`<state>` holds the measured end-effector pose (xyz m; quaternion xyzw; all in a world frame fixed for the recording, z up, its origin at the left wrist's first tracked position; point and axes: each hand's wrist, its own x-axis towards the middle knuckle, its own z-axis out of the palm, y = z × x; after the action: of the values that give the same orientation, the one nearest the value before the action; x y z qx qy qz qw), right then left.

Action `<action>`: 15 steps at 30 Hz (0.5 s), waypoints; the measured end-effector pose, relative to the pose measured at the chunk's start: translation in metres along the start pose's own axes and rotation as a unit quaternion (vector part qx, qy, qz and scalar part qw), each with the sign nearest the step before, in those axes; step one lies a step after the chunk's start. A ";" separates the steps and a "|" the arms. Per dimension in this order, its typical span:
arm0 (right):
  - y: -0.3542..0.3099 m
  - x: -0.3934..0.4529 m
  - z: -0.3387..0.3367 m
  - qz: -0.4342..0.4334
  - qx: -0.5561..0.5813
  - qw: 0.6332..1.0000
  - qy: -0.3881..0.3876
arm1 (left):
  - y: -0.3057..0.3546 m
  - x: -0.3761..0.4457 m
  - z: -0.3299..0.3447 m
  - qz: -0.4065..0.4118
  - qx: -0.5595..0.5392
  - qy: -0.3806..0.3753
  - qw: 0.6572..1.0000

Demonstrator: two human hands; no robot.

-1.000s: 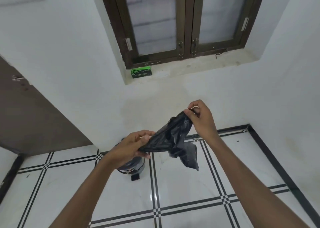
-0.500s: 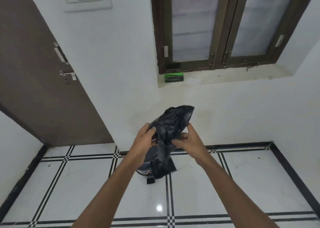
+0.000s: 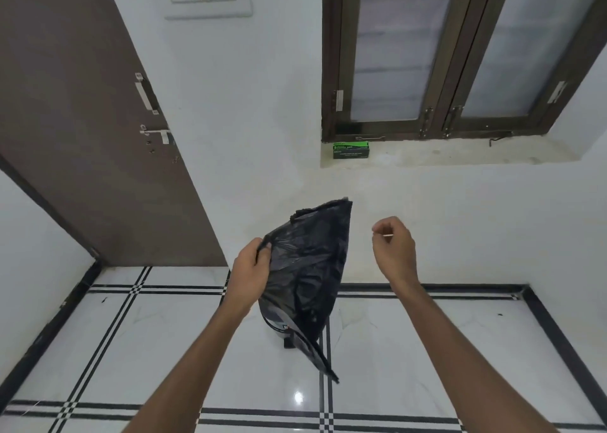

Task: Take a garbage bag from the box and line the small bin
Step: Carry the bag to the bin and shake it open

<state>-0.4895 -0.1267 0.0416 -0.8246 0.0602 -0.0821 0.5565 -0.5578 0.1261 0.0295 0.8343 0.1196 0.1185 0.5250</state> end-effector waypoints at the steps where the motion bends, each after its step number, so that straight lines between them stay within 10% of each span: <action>1: -0.003 -0.007 0.003 -0.019 0.020 0.999 -0.019 | 0.001 0.000 0.000 0.000 -0.006 0.001 1.000; 9: -0.016 -0.037 0.039 0.068 0.167 0.947 -0.264 | 0.017 -0.013 0.014 0.092 0.061 -0.098 0.989; 15: -0.017 -0.027 0.048 0.044 0.188 0.951 -0.241 | 0.015 -0.023 0.013 0.090 0.107 -0.162 0.977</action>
<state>-0.5058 -0.0712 0.0378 -0.6971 -0.0554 0.1336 0.7022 -0.5739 0.1012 0.0357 0.9011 -0.0305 0.0144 0.4322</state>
